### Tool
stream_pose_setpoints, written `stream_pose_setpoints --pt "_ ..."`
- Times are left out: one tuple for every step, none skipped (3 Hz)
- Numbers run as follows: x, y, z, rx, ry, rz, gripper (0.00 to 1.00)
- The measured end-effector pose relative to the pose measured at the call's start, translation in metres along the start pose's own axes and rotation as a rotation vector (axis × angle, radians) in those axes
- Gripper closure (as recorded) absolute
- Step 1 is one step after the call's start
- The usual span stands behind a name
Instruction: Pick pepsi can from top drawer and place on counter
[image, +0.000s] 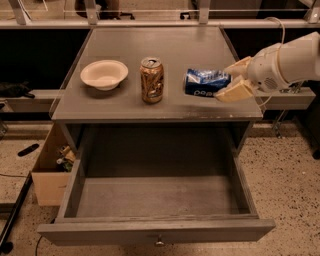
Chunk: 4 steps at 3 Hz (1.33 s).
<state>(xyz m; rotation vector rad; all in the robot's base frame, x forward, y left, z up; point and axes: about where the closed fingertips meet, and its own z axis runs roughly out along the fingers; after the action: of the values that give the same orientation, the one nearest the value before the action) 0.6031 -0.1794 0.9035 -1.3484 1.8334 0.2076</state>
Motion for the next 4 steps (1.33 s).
stream_pose_setpoints --pt "0.011 -0.004 0.026 -0.032 -0.003 0.019 1.00" --pt "0.020 -0.007 0.045 -0.055 -0.001 0.034 1.00" --pt "0.021 -0.010 0.060 -0.076 -0.002 0.038 1.00" --pt "0.021 -0.010 0.061 -0.078 -0.002 0.038 0.83"
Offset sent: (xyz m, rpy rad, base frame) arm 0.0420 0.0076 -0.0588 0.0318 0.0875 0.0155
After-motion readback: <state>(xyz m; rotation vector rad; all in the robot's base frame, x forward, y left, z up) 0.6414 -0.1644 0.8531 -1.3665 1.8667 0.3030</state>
